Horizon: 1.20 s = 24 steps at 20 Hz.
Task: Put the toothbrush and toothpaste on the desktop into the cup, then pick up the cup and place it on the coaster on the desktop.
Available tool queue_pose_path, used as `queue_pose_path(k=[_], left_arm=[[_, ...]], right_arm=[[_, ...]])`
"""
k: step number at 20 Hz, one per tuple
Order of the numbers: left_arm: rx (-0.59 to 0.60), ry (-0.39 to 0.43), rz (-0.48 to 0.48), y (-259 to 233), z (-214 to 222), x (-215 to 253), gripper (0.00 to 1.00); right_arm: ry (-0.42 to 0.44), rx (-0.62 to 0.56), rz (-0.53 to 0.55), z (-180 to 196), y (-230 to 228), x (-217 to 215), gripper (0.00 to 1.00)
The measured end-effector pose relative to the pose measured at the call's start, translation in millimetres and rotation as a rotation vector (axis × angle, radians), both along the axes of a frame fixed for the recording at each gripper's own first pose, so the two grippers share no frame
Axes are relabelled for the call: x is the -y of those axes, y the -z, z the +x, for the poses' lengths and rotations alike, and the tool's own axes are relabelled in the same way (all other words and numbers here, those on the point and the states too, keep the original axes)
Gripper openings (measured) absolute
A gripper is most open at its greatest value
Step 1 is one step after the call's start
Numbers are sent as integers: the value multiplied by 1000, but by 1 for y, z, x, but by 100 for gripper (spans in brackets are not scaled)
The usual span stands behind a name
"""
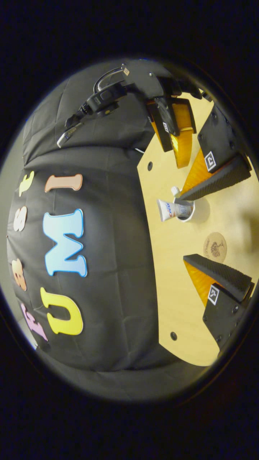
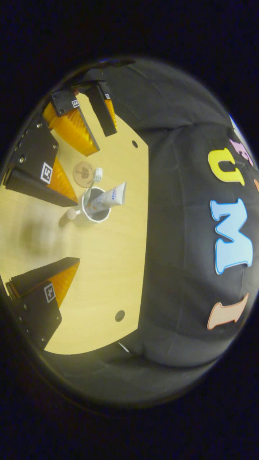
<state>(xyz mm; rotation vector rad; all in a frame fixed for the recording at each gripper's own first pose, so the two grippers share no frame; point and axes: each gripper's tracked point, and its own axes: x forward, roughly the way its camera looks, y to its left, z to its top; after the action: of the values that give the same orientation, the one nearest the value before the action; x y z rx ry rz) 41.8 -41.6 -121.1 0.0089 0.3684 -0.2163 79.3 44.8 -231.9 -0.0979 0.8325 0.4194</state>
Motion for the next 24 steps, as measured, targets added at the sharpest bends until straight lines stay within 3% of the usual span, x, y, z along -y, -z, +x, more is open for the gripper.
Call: queue_pose_path(k=[7,18,19,22,23,24], left_arm=[[-46,-129,-6,10,-25,-60,98],[-98,-286,17,26,-50,-135,98],[-101,-295,17,27,-52,-139,98],[-110,-314,8,30,-54,-141,98],[-112,-318,6,31,-56,-141,98],[-115,-321,1,33,-56,-142,98]], right_arm=[[-205,-76,-105,-1,32,-26,82],[-271,-198,-158,10,87,-34,74],[-276,-210,-154,10,90,-35,60],[-258,-218,-174,14,98,-31,54],[-251,-224,-170,16,102,-33,28],[-243,-237,-167,14,106,-34,29]])
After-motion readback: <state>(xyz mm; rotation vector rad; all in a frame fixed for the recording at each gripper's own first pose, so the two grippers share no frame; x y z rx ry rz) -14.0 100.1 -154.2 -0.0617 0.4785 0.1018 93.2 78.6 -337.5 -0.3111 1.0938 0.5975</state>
